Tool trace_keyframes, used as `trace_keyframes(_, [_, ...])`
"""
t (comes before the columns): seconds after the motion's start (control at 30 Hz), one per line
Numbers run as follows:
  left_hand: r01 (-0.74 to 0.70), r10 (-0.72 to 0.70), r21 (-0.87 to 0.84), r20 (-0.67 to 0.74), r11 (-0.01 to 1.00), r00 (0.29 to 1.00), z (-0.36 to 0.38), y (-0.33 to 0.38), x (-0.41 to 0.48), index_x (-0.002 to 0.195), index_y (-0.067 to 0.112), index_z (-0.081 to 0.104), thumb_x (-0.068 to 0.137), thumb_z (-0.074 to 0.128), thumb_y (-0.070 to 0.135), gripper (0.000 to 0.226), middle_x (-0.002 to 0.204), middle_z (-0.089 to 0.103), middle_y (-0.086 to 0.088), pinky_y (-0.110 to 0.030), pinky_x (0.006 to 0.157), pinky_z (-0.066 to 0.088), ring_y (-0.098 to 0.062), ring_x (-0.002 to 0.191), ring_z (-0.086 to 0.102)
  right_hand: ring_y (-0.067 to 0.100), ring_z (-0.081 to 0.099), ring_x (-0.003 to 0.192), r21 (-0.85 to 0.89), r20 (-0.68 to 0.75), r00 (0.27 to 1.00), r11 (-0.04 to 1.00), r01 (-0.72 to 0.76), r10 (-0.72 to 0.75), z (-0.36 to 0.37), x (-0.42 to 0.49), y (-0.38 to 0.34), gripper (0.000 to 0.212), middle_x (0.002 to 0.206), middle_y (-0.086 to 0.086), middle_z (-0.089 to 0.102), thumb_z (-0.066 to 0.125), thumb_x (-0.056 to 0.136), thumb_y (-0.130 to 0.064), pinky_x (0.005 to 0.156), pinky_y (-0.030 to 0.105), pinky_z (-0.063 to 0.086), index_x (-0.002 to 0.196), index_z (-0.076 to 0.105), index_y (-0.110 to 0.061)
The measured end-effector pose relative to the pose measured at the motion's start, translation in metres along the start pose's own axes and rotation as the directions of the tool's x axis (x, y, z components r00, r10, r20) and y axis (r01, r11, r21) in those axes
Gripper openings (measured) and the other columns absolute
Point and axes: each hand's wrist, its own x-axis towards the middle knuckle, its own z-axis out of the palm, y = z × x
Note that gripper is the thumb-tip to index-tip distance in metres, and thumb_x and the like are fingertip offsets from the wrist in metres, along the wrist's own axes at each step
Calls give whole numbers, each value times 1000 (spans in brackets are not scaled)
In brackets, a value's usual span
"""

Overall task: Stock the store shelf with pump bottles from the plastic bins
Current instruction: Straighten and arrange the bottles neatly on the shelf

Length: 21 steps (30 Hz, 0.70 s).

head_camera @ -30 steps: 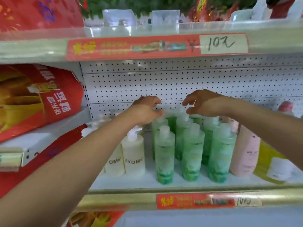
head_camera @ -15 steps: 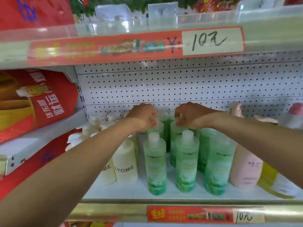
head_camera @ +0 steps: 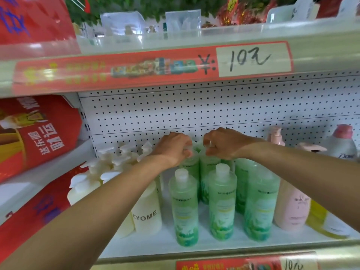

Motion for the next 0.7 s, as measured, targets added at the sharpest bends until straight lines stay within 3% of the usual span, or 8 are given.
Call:
trace_keyframes(0.1, [-15, 15, 11, 4, 1000, 1000, 0, -1, -1, 131, 21, 55, 97, 56, 26, 35, 136, 54, -2, -34, 101, 39, -22, 123, 50, 25, 58, 89, -16, 25, 1000, 1000, 13, -13, 0, 2, 3, 29, 112, 7, 62, 53, 94, -29, 75, 37, 46, 117, 58, -12])
trace_keyframes(0.2, [-22, 21, 47, 27, 999, 999, -1, 0, 0, 135, 24, 50, 97, 55, 31, 40, 141, 51, 0, -37, 101, 41, -22, 124, 50, 10, 45, 92, 20, 36, 999, 999, 36, -36, -14, -4, 10, 47, 107, -15, 46, 54, 93, -46, 81, 28, 35, 137, 44, -33])
trace_keyframes(0.3, [-39, 34, 72, 68, 997, 997, 0, 0, -3, 142, 34, 39, 93, 57, 46, 54, 147, 43, 5, -39, 100, 43, -21, 127, 48, -1, 42, 85, -39, 82, 996, 999, 25, -22, -36, -19, 29, 44, 92, -31, 35, 60, 85, -56, 79, 26, 33, 127, 51, -43])
trace_keyframes(0.47, [-73, 66, 91, 80, 993, 995, 2, 1, -2, 141, 34, 43, 84, 71, 43, 64, 140, 46, 5, -35, 98, 43, -21, 121, 50, 10, 61, 89, -140, 274, 953, 986, -91, 126, -40, -36, 50, 37, 95, -14, 59, 75, 74, -52, 86, 29, 49, 107, 63, -39])
trace_keyframes(0.57, [-75, 71, 84, 52, 994, 996, 2, 1, -1, 136, 32, 49, 81, 75, 39, 62, 137, 50, 4, -31, 93, 40, -20, 117, 51, 11, 68, 73, -83, 235, 968, 994, -68, 86, -34, -34, 56, 24, 97, -1, 69, 74, 77, -45, 80, 29, 56, 97, 65, -33])
trace_keyframes(0.7, [-68, 66, 62, 33, 996, 997, 3, 0, -1, 134, 32, 52, 79, 77, 37, 60, 135, 52, 4, -28, 87, 35, -21, 117, 49, 12, 58, 91, -63, 87, 995, 997, -36, 42, -23, -26, 58, 23, 99, -12, 57, 69, 83, -40, 74, 23, 44, 100, 66, -24])
